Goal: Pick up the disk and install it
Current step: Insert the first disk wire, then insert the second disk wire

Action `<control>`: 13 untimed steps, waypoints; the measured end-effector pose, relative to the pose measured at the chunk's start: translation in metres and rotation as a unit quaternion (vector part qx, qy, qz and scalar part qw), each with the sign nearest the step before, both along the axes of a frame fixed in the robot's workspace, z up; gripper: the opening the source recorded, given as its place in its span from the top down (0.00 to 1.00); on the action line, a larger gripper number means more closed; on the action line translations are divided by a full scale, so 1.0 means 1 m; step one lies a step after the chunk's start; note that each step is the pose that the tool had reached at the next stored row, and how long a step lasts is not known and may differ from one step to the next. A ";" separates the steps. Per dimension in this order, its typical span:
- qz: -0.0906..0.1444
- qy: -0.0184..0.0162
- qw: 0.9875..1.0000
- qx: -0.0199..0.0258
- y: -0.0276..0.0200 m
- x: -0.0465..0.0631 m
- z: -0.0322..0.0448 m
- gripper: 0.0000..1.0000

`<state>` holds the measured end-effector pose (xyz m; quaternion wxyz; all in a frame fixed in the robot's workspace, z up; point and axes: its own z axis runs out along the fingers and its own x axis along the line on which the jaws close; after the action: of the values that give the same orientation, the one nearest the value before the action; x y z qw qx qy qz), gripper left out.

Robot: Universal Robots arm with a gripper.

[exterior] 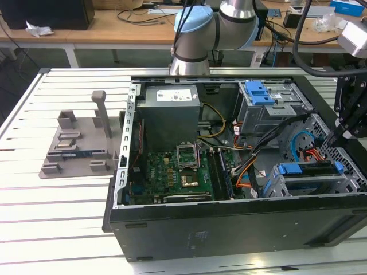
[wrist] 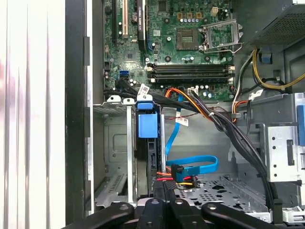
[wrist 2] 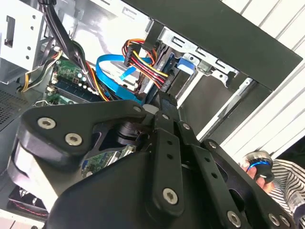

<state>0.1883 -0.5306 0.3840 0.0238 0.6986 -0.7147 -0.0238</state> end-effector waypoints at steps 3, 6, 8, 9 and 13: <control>0.000 0.000 1.000 0.000 0.0000 0.000 0.0001 0.89; 0.000 0.000 1.000 0.000 0.0000 0.000 0.0002 0.83; 0.000 0.000 1.000 0.000 0.0000 0.000 0.0002 0.71; 0.000 0.000 1.000 0.000 0.0003 0.000 0.0004 0.64; 0.001 0.000 1.000 -0.002 0.0151 -0.005 -0.0002 0.64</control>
<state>0.1831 -0.5155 0.3838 0.0251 0.6992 -0.7141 -0.0225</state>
